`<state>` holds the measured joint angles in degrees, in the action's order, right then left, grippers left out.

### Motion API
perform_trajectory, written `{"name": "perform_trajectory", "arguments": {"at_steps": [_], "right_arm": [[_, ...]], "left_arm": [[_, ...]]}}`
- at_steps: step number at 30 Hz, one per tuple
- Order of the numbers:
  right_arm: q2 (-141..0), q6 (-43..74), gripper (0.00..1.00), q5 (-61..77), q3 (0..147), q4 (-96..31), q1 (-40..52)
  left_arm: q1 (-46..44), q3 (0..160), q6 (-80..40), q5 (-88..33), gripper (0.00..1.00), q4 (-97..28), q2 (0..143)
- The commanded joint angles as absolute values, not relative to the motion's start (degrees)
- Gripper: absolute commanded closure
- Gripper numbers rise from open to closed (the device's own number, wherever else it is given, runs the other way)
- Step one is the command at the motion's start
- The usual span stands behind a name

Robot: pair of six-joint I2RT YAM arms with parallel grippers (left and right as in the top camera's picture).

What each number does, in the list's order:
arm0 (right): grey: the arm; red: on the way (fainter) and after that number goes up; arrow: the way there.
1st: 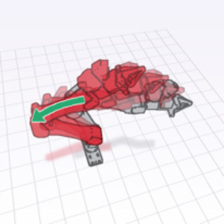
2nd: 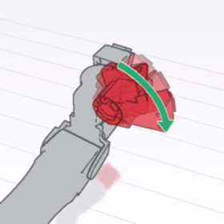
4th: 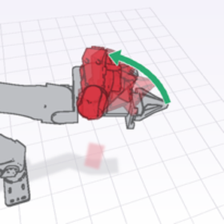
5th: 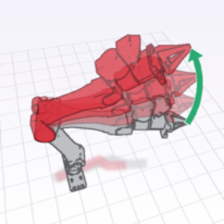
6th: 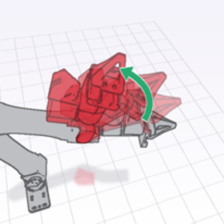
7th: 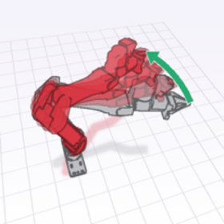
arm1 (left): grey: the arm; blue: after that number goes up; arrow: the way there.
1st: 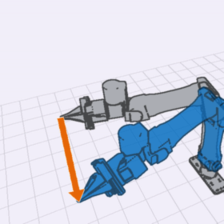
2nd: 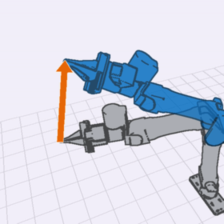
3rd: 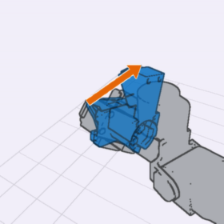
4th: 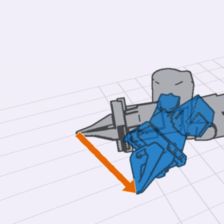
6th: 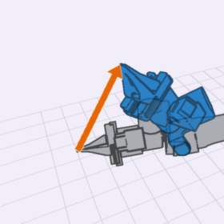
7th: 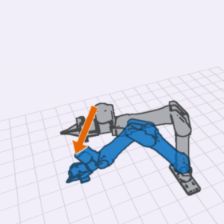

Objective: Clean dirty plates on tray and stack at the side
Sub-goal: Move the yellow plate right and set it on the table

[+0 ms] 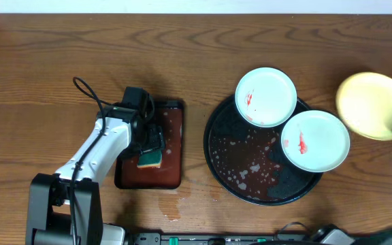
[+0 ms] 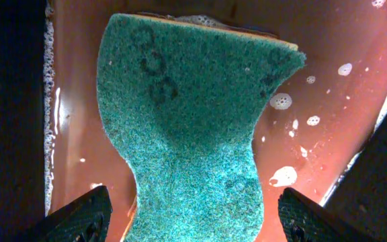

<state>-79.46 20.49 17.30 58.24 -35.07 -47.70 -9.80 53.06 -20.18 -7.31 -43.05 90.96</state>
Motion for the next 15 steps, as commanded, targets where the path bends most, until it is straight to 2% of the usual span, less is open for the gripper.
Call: {"name": "perform_trajectory", "arguments": {"at_steps": [1,9,11,12,14,15], "right_arm": [[-84.2,25.3,0.99,19.5,59.1,-32.0,-52.3],[-92.2,22.7,0.99,18.0,59.1,-28.0,-54.6],[-92.6,21.0,0.95,17.6,59.1,-28.0,-54.4],[-92.4,20.9,0.86,17.6,59.1,-27.8,-54.4],[-91.3,20.4,0.58,20.2,59.1,-27.0,-54.4],[-90.5,20.3,0.51,22.7,59.2,-26.3,-54.2]], "left_arm": [[-9.7,53.3,-20.3,-7.0,0.20,-43.1,91.0],[-9.7,53.3,-20.3,-7.0,0.20,-42.9,91.0],[-9.7,53.3,-20.3,-7.0,0.20,-42.8,91.0],[-9.7,53.3,-20.3,-7.0,0.20,-42.8,91.0],[-9.7,53.3,-20.3,-7.0,0.20,-42.8,91.0],[-9.7,53.3,-20.3,-7.0,0.20,-42.8,91.0]]}}
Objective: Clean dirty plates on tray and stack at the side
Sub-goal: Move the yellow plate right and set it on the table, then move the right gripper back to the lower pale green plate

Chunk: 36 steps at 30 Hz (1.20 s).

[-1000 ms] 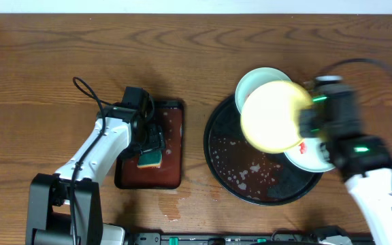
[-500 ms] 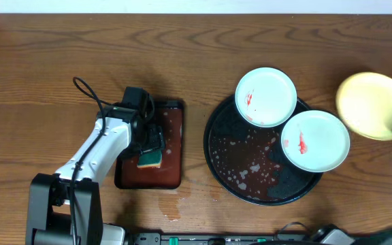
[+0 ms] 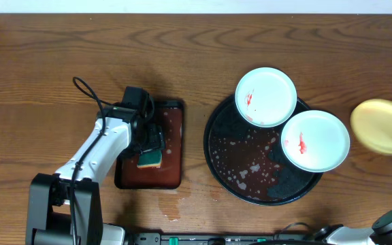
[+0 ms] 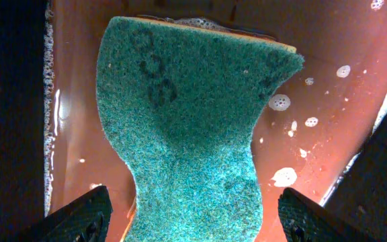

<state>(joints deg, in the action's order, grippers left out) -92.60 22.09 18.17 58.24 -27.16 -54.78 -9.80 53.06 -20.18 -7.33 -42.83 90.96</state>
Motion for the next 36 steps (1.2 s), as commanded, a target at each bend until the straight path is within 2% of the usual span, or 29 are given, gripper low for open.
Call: {"name": "perform_trajectory", "arguments": {"at_steps": [1,5,8,10,13,16,18,22,26,30,33,36], "right_arm": [[-89.6,20.3,0.46,25.6,59.2,-25.6,-53.9],[-83.8,20.6,0.43,35.7,59.2,-25.1,-49.9],[-78.5,15.0,0.45,34.2,59.2,-30.3,-43.7],[-75.8,11.8,0.46,28.5,59.1,-36.2,-38.8],[-74.1,11.2,0.47,12.6,59.1,-45.7,-30.7],[-74.8,14.9,0.47,-5.0,58.2,-51.2,-23.5],[-75.7,18.1,0.44,-12.1,57.1,-52.3,-20.4],[-79.0,18.4,0.45,-12.0,55.0,-50.8,-19.4],[-83.1,18.5,0.50,-11.6,54.2,-50.3,-19.5],[-86.4,19.5,0.63,-7.2,54.1,-49.4,-19.4],[-88.4,19.5,0.61,-3.8,54.1,-49.1,-19.4],[-89.8,19.5,0.66,-4.7,54.1,-48.8,-19.4]], "left_arm": [[-9.7,53.3,-20.3,-7.0,0.20,-42.8,91.0],[-9.7,53.3,-20.3,-7.0,0.20,-42.7,91.0],[-9.7,53.3,-20.3,-7.0,0.20,-42.8,91.0],[-9.7,53.3,-20.3,-7.0,0.20,-42.8,91.0],[-9.7,53.3,-20.3,-7.0,0.19,-42.8,91.0],[-9.7,53.3,-20.3,-7.0,0.19,-43.0,91.0],[-9.7,53.3,-20.3,-7.0,0.20,-43.0,91.0],[-9.7,53.3,-20.3,-7.0,0.20,-43.0,91.0],[-9.7,53.3,-20.3,-7.0,0.20,-43.0,91.0],[-9.7,53.3,-20.3,-7.0,0.20,-43.0,91.0],[-9.7,53.3,-20.3,-7.0,0.19,-43.0,91.0],[-9.7,53.3,-20.3,-7.0,0.20,-43.0,91.0]]}}
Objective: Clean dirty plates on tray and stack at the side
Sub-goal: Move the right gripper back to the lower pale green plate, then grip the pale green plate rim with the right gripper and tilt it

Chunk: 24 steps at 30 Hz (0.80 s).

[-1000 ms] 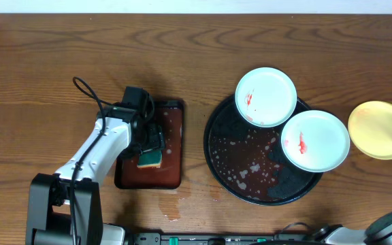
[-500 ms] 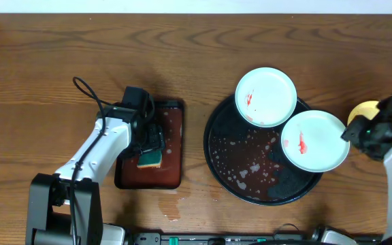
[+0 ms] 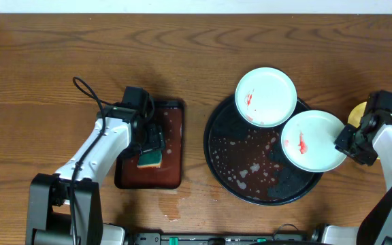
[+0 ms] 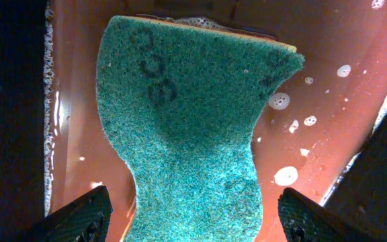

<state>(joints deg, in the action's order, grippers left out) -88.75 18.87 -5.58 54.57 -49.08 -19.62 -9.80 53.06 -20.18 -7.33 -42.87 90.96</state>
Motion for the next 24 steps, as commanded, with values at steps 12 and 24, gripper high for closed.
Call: {"name": "perform_trajectory", "arguments": {"at_steps": [12,24], "right_arm": [[-90.0,19.2,0.83,-6.0,50.7,-42.5,-19.5],[-76.1,16.5,0.99,-1.5,51.7,-50.0,-19.4]], "left_arm": [[-9.7,53.3,-20.3,-7.0,0.20,-43.0,91.0],[-9.7,53.3,-20.3,-8.4,0.20,-43.0,91.0]]}}
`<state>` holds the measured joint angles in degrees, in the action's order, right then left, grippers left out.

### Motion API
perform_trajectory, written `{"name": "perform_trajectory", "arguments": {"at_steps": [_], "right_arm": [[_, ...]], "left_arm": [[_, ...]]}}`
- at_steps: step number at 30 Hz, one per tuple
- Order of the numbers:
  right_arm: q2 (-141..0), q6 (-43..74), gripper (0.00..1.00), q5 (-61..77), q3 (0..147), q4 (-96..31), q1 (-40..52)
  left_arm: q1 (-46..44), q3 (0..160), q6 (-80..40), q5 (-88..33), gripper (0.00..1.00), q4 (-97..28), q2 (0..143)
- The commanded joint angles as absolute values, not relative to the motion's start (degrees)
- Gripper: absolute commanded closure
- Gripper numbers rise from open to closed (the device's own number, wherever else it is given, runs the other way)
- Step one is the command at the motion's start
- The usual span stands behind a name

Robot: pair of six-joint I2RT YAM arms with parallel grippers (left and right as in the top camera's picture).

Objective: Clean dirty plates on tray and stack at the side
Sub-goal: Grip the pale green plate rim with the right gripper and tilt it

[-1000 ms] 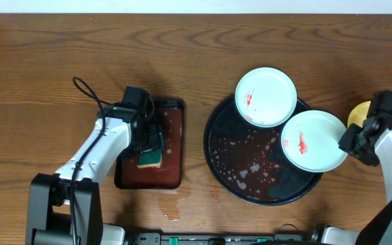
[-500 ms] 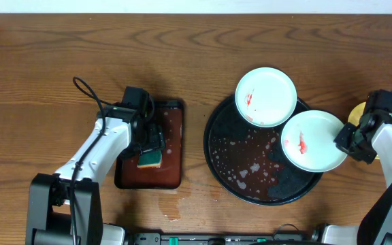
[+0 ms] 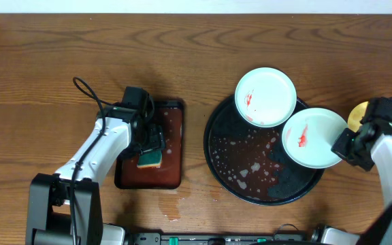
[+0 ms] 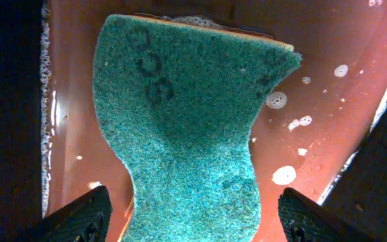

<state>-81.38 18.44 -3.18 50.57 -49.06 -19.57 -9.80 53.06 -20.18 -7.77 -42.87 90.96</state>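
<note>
A green sponge [image 4: 187,121] lies in soapy water in the brown rectangular tray [image 3: 172,173]. My left gripper [image 4: 193,218] is open, with one finger on each side of the sponge's narrow waist and a gap at both. On the black round tray [image 3: 250,173] sit two white plates with red smears. One plate [image 3: 265,96] is at the tray's far edge, the other [image 3: 312,138] at its right edge. My right gripper [image 3: 342,144] is shut on the right plate's rim, and that plate looks slightly tilted. A yellow plate [image 3: 358,112] lies right of the tray, mostly hidden by my right arm.
The black tray's floor is wet with foam spots. A small puddle [image 3: 172,204] sits on the wooden table in front of the brown tray. A black cable [image 3: 87,92] loops off my left arm.
The right white plate has shifted slightly up and to the left, and now looks tilted in my right gripper's hold. My left gripper and the sponge have stayed put.
First my right gripper held the yellow plate high at the right. Then the plate was lower and farther right. Later it lay on the table and my gripper was at the right white plate's rim, which has now shifted. My left gripper stayed open around the sponge throughout.
</note>
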Motion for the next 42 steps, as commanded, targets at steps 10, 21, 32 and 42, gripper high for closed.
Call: {"name": "perform_trajectory", "arguments": {"at_steps": [10,21,32,42], "right_arm": [[-64.6,1.6,0.99,15.9,51.4,-53.5,-13.9],[-71.3,16.3,0.99,12.9,38.7,-46.0,-1.6],[-71.9,13.1,0.71,6.2,41.9,-43.4,-0.3],[-74.1,7.6,0.63,5.8,40.3,-42.1,-0.3]], "left_arm": [[-9.7,53.3,-20.3,-8.3,0.20,-42.5,91.0],[-9.7,56.4,-19.9,-8.5,0.20,-45.5,87.7],[-9.7,56.5,-18.7,-8.5,0.19,-47.5,76.9],[-9.7,56.4,-18.7,-8.5,0.20,-49.7,76.8]]}}
